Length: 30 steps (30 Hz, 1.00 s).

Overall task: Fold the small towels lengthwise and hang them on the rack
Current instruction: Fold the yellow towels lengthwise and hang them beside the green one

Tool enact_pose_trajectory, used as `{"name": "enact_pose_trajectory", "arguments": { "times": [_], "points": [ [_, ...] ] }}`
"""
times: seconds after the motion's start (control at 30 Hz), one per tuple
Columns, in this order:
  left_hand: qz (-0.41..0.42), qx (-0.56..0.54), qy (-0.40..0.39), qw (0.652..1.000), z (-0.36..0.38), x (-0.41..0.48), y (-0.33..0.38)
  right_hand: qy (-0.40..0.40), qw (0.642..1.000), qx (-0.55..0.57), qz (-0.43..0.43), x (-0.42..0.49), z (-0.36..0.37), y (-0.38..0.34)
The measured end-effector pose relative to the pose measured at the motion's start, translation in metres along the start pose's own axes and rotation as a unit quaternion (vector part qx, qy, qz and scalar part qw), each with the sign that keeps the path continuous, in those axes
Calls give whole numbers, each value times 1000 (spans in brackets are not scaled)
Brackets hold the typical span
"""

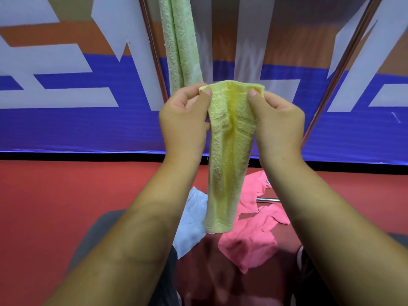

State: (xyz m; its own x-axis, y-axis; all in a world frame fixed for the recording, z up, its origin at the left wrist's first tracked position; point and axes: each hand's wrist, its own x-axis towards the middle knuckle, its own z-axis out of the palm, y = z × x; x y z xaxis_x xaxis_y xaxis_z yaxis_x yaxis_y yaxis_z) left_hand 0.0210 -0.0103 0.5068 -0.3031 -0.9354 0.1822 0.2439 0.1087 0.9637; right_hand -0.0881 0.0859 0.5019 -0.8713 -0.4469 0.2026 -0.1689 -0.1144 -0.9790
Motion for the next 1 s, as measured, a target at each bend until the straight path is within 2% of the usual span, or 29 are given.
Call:
{"name": "enact_pose_trajectory", "arguments": {
  "times": [0.27,0.63,1.0],
  "points": [
    [14,3,-31,999,14,-14,-2,-34,999,-16,-24,-16,11,-9],
    [33,68,-53,996,16,-18,-7,-40,996,-61,-57,-20,13,-4],
    [23,48,-60,997,17,-18,-8,-21,997,-45,-67,-23,13,-2]
  ]
}}
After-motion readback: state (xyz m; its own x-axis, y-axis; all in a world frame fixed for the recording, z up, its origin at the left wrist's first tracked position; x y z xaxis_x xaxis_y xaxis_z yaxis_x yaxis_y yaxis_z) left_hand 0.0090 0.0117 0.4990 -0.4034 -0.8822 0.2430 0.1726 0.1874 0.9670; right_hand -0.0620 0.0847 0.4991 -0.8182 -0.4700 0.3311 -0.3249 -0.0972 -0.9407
